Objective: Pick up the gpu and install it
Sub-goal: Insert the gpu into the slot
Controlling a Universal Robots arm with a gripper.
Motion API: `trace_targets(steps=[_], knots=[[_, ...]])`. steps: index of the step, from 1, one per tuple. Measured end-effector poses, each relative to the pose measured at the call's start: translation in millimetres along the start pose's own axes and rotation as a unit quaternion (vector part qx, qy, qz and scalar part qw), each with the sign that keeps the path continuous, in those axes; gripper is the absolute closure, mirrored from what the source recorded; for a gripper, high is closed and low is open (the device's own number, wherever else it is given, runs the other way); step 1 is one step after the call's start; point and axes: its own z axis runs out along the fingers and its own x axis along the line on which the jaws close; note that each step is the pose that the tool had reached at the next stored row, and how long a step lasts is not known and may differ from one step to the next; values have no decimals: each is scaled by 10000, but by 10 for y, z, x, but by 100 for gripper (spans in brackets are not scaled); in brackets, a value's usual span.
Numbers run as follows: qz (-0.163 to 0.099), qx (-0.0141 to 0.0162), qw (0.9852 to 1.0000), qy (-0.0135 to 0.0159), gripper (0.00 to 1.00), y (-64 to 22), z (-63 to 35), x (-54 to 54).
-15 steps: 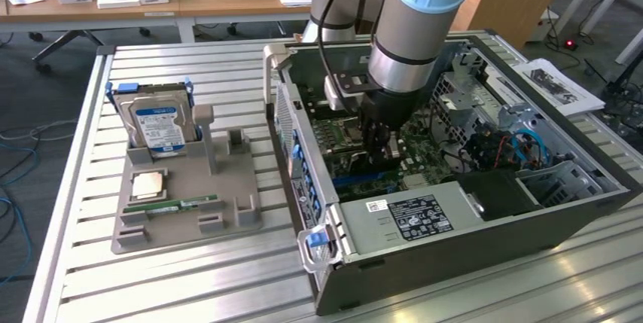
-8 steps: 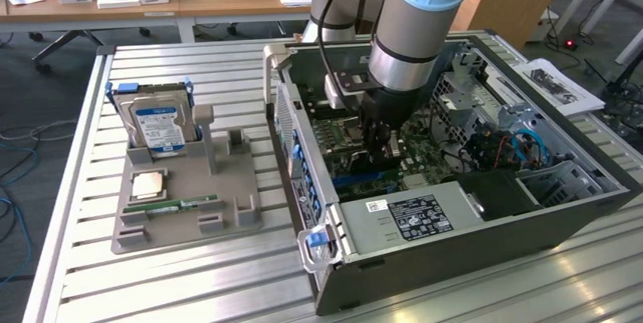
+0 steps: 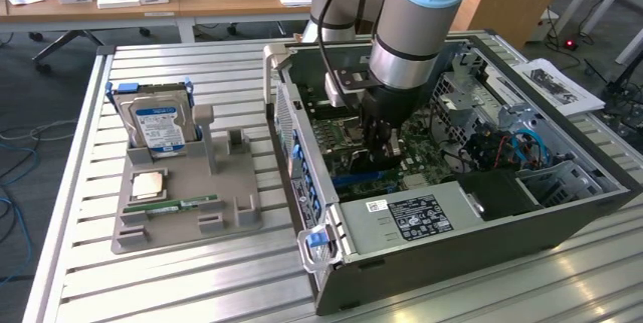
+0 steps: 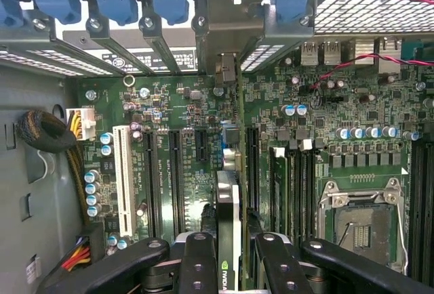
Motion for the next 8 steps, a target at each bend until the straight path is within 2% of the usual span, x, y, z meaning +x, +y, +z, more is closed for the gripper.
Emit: trace_targets(steps=[4, 8], knots=[[4, 1, 10000, 0, 73, 0, -3, 0], [10, 0, 10000, 17, 73, -11, -5, 0]])
